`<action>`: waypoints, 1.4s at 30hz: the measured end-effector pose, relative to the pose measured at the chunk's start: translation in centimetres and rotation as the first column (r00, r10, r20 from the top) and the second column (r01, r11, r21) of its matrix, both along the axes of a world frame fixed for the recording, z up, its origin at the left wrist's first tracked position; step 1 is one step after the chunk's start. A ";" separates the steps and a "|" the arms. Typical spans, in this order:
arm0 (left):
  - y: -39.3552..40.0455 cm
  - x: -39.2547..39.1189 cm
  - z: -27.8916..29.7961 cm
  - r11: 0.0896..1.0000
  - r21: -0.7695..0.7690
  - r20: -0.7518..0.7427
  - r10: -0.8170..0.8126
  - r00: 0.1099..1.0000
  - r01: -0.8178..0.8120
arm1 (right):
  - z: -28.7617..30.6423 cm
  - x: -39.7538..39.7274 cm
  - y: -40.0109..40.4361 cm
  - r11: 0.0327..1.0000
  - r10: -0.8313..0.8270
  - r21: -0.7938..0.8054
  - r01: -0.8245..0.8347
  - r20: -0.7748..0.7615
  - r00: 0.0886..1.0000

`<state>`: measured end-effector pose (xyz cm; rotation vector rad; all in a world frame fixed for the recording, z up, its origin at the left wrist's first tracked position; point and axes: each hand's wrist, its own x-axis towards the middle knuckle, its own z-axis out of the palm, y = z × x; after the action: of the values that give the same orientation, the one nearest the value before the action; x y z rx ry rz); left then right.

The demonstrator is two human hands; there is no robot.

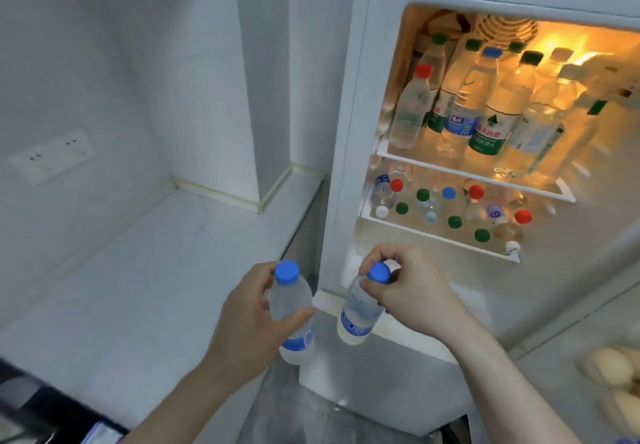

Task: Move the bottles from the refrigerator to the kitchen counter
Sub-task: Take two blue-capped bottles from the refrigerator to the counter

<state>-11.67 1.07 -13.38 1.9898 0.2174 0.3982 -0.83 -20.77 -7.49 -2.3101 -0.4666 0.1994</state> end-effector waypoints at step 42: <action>-1.8 -57.8 -0.9 0.354 0.106 -0.072 0.935 0.348 -0.929 | -2.8 -41.8 20.3 0.366 0.928 0.017 -0.930 -0.075 0.364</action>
<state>-69.52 -0.73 -14.29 1.7232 1.5150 1.0192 -42.63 -0.51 -10.33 -1.7479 -1.7444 0.8450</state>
